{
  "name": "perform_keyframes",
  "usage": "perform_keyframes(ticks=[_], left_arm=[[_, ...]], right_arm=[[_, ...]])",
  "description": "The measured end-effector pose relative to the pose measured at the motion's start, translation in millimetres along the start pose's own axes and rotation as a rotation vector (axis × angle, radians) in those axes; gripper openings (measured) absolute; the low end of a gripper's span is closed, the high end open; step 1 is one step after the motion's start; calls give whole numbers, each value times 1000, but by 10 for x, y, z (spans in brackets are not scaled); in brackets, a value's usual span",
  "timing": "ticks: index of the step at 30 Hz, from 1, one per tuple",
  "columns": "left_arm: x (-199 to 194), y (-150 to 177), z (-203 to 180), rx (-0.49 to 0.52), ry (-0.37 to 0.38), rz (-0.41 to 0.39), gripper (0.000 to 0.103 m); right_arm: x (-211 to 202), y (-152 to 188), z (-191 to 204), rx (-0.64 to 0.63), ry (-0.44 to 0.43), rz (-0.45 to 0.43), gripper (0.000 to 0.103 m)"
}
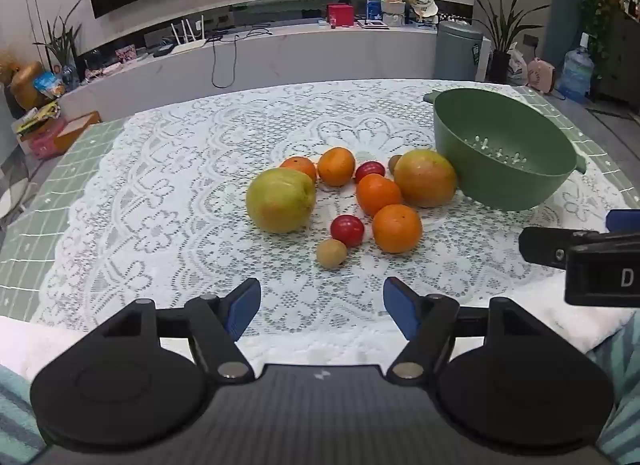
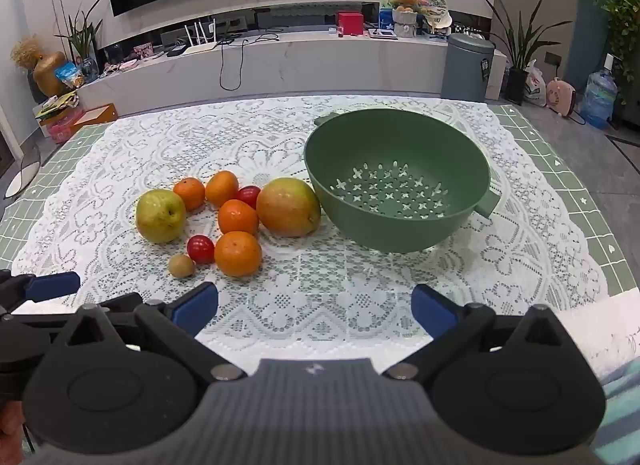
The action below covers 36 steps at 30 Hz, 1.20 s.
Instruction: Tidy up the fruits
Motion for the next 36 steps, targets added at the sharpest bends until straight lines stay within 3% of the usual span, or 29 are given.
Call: perform_keyframes(ticks=[36], left_arm=[[-75,-25,-17,7,4,-21,79]], right_arm=[[-2,20,14,-11,12,-13,99]])
Point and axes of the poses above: each gripper's, at about its wrist camera, not at the fingertips, and x roughly the way its jaws point, z to its left, y to its underside, the point moved 4 cm from there along x, roughly the way its jaws point, and after that the axes turned 15 degrees about -y, right-handed, at the moved point
